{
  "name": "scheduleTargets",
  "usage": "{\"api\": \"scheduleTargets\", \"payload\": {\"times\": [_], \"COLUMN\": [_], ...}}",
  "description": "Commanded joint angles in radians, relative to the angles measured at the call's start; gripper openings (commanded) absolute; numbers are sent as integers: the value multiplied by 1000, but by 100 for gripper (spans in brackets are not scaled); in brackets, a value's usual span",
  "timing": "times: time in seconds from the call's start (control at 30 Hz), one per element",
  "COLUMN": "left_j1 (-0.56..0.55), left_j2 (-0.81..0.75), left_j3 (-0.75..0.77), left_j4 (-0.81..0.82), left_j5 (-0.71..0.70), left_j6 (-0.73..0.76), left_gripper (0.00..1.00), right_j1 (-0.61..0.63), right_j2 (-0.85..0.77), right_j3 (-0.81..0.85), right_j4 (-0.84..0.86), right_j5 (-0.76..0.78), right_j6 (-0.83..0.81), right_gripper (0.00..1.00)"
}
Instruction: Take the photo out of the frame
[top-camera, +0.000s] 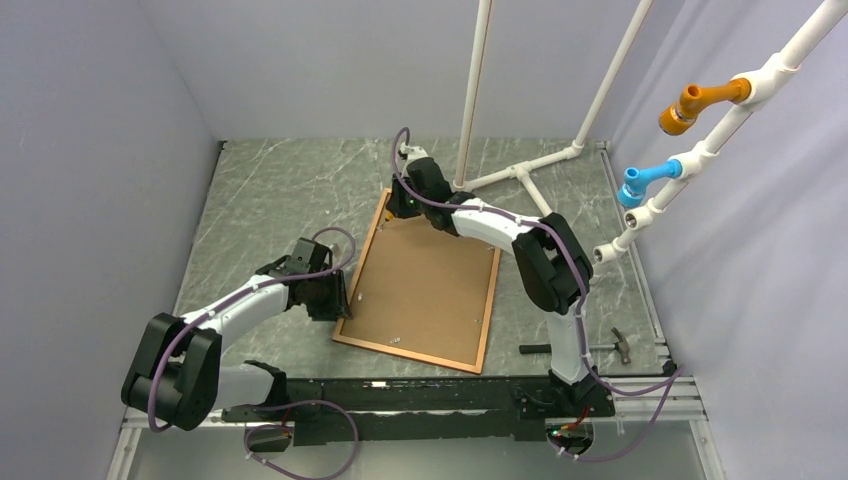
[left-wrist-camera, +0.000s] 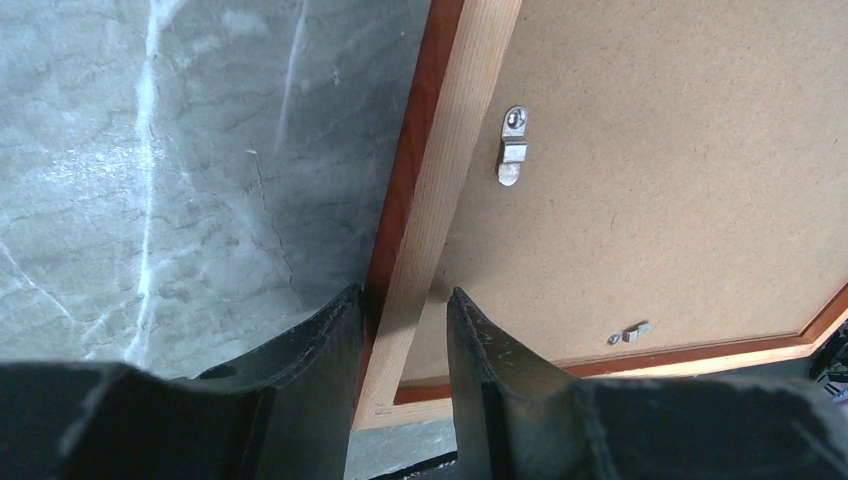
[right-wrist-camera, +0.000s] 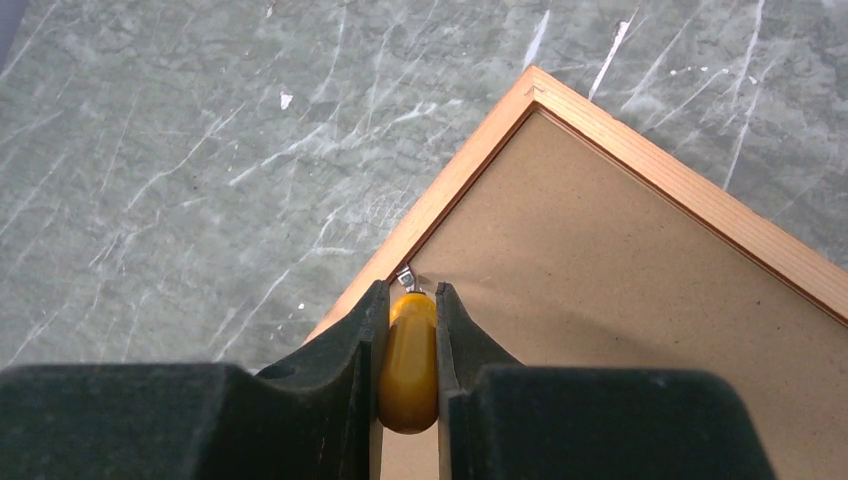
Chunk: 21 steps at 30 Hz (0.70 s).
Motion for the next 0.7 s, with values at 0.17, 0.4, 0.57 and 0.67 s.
{"api": "scheduleTargets", "payload": {"times": [0.17,0.4,0.57,0.67], "left_j1": [-12,-17,-17,-17], "left_j2": [9,15,35,48], "left_j3": [-16,-23,-18,-20], "left_j4": [34,34,35,43], "left_j5": [-11,-26,-42,-44], "left_j6": [-16,-22,-21,-27], "left_gripper": [40,36,32,30], "right_j1": [-12,-12,-11,-11], "right_j2": [55,47,7,4], "right_j3": [56,58,-3,-7], "right_j4": [21,-8,-22,-58], "right_j5": [13,-75,-126,-165], "right_j6": [-36,-41,-36,-49], "right_gripper": [0,0,0,0]}}
